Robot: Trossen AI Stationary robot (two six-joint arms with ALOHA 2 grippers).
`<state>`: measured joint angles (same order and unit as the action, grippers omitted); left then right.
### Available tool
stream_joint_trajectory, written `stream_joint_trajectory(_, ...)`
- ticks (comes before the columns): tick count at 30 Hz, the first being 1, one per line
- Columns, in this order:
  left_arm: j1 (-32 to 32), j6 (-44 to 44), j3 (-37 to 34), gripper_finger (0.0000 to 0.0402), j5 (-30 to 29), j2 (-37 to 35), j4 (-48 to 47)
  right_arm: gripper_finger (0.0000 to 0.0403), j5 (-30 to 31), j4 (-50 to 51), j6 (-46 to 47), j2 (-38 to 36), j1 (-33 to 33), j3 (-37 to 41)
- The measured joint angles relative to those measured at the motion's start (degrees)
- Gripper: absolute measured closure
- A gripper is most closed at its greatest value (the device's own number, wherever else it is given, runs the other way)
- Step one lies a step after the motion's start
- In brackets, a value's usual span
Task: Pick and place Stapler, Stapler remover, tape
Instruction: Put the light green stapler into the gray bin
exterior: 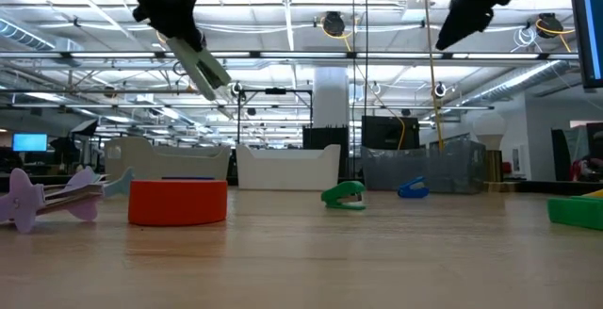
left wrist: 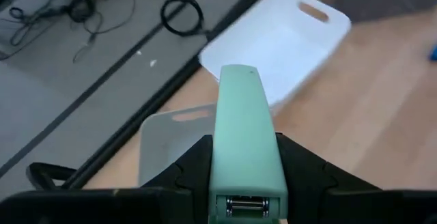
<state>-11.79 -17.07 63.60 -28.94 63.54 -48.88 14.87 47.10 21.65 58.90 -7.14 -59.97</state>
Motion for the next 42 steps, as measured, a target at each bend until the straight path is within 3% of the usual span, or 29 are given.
stream_joint_trajectory(9, -4.6, 0.1, -11.8, 0.0274, -2.5, -3.7, 7.7, 0.0247, -3.1, -11.6, 5.7, -12.1, -0.1, 11.6)
stream_joint_trajectory(15, -8.7, 2.0, -19.1, 0.0274, -1.8, -3.6, 18.4, 0.0247, -3.2, -16.5, 9.0, -16.5, -0.1, 16.2)
stream_joint_trajectory(24, -14.6, 3.0, -25.5, 0.0274, 3.7, -3.6, 20.0, 0.0247, -3.2, -16.8, 12.0, -18.4, -0.1, 17.6)
stream_joint_trajectory(32, -19.4, 5.6, -32.7, 0.0274, 6.6, -3.6, 31.7, 0.0247, -3.2, -16.9, 12.2, -18.4, -0.1, 17.6)
stream_joint_trajectory(42, -22.7, 8.7, -35.0, 0.0274, 9.9, -3.6, 37.7, 0.0247, -4.5, -16.0, 8.1, -21.2, -0.1, 17.7)
